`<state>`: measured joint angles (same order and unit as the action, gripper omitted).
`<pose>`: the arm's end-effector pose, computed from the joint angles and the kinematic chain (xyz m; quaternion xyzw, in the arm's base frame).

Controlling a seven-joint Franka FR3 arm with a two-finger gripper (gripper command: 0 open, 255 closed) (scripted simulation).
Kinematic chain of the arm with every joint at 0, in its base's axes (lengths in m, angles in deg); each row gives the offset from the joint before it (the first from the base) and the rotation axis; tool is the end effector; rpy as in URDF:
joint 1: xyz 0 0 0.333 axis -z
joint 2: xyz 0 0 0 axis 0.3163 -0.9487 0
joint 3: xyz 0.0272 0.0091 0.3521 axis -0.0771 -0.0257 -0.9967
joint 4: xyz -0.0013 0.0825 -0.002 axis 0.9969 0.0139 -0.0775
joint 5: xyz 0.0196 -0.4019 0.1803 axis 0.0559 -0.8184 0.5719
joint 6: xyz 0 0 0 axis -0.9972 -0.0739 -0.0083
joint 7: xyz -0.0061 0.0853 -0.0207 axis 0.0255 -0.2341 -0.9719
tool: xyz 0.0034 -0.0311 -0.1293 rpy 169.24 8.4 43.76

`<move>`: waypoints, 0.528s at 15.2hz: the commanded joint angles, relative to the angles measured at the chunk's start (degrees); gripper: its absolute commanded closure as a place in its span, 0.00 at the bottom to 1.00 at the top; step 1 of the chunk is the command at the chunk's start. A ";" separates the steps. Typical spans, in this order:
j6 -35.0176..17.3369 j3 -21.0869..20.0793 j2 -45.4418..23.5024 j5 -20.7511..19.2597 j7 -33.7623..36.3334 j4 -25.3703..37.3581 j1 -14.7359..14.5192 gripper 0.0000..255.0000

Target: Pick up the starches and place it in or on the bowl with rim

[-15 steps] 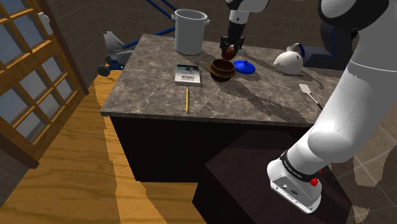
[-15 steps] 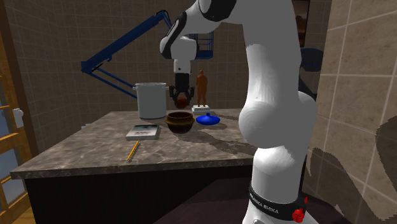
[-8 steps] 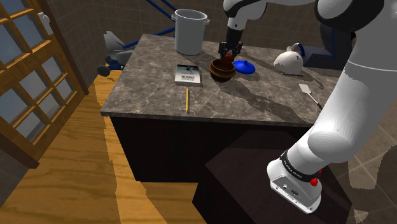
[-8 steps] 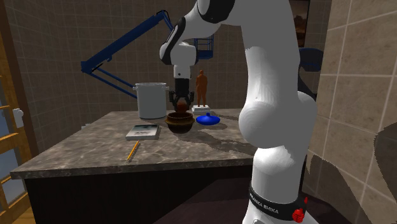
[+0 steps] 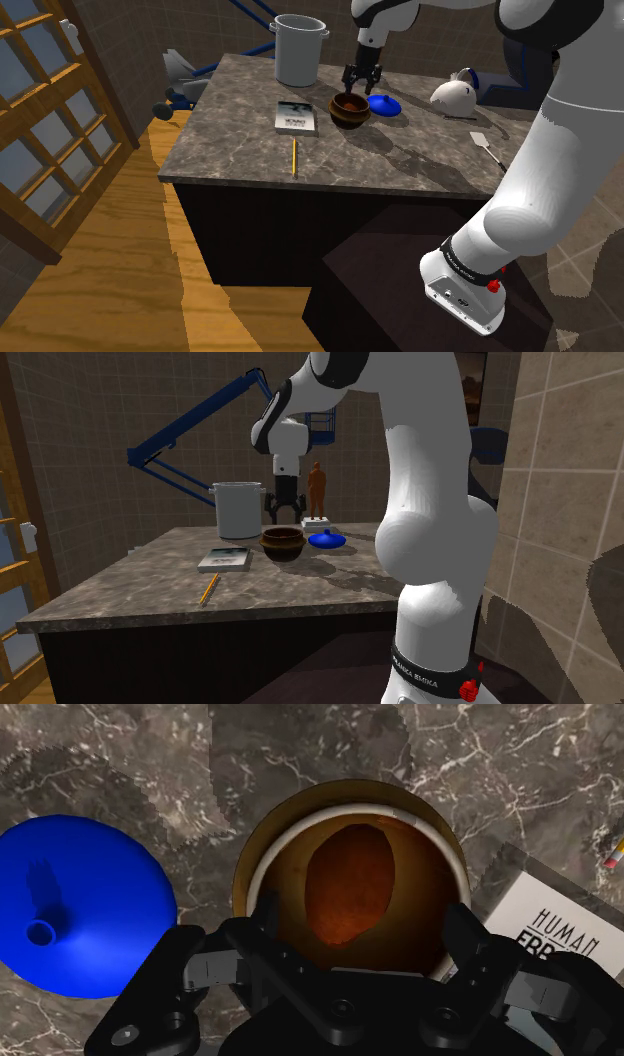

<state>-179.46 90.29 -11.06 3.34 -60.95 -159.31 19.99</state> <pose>0.6346 -0.1958 0.3799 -0.9925 0.1010 0.0503 0.0474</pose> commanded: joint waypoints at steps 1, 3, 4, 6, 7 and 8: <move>0.00 0.00 0.00 0.00 0.00 0.00 0.00 0.00; 0.00 0.00 0.00 0.00 0.00 0.00 0.00 0.00; 1.81 0.11 0.35 -0.21 0.15 1.48 0.08 0.00; 5.50 0.30 0.82 -0.54 0.39 4.73 0.27 0.00; 6.98 0.37 0.92 -0.64 0.47 6.12 0.37 0.00; 6.98 0.37 0.92 -0.64 0.47 6.12 0.37 0.00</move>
<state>-173.36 90.61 -10.48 2.85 -60.60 -153.69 20.37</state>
